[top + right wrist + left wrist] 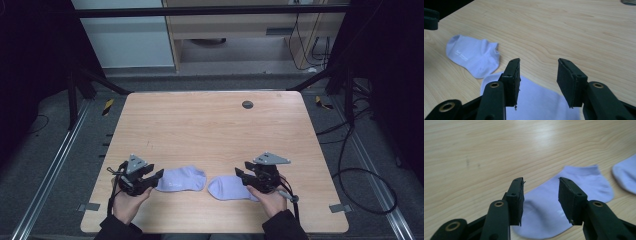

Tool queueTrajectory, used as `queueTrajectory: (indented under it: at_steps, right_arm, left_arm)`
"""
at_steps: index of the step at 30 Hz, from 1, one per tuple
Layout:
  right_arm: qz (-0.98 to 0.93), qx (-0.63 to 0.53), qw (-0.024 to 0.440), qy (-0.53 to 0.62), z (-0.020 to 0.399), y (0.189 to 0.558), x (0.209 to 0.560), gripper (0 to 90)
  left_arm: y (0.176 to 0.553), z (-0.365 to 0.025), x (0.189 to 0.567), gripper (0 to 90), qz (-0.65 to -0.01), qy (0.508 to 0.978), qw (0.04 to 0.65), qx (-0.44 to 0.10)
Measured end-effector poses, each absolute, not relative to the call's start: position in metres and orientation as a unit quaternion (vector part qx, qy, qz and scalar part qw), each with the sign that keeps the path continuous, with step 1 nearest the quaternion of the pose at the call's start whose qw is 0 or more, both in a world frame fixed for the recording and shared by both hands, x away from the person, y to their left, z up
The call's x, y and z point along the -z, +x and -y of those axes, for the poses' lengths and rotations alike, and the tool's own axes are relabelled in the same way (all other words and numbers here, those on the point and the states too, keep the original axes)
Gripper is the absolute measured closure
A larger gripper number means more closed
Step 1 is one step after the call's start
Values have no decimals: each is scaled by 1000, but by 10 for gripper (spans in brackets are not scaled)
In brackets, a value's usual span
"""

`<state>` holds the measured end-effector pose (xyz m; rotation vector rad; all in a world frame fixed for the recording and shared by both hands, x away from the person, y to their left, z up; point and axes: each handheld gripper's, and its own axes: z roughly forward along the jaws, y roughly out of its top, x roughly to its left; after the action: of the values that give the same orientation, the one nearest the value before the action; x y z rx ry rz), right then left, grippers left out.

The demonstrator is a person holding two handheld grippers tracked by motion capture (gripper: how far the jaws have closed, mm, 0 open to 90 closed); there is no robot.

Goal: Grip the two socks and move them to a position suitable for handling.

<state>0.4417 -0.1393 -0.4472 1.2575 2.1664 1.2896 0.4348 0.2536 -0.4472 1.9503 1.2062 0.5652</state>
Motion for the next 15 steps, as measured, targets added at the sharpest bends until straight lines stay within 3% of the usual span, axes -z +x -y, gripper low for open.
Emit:
queueTrajectory:
  at_steps: [15]
  right_arm:
    - [-793, -437, 127, 404, 56, 456, 458, 503]
  left_arm:
    - [447, -275, 469, 542, -500, 752, 365, -224]
